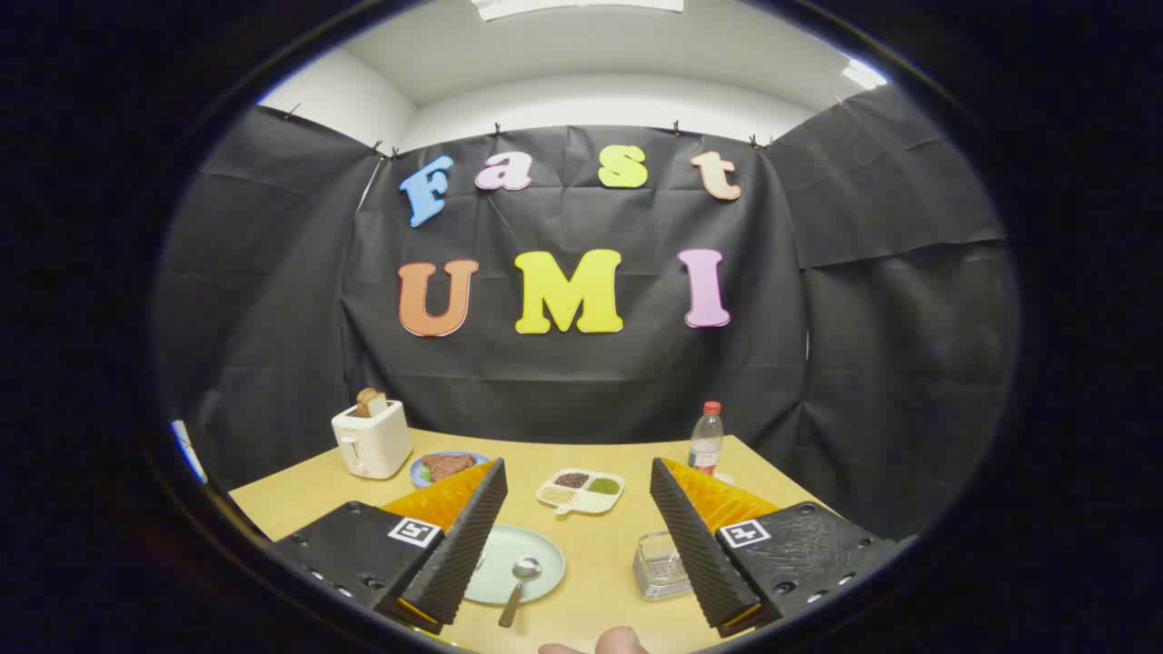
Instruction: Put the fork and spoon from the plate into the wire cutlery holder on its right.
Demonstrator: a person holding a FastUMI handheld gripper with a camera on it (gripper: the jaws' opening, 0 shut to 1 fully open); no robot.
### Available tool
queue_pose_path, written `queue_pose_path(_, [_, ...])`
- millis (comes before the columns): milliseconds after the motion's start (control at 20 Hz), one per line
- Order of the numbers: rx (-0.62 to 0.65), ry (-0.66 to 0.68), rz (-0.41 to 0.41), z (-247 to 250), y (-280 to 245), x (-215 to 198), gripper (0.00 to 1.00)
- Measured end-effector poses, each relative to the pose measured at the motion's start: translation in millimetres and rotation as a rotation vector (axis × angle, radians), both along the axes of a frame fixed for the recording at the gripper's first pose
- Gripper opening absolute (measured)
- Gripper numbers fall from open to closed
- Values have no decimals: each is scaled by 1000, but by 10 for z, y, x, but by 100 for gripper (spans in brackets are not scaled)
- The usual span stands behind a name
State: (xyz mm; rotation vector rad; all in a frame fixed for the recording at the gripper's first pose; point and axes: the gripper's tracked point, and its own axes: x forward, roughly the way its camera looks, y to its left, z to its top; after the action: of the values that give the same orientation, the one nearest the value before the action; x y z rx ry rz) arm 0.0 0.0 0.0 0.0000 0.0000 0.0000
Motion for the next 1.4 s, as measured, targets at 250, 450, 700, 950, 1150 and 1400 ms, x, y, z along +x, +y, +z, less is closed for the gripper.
queue_pose_path(250, [12,1,-1,19,5,-1,95])
queue_pose_path(450, [10,1,4,43,33,-10,95])
queue_pose_path(700, [2,7,-2,56,25,-8,95])
queue_pose_path(950, [16,37,0,27,14,-11,95])
queue_pose_path(1150, [-1,85,7,-32,22,19,95])
queue_pose_path(1400, [-23,288,72,-224,144,42,95])
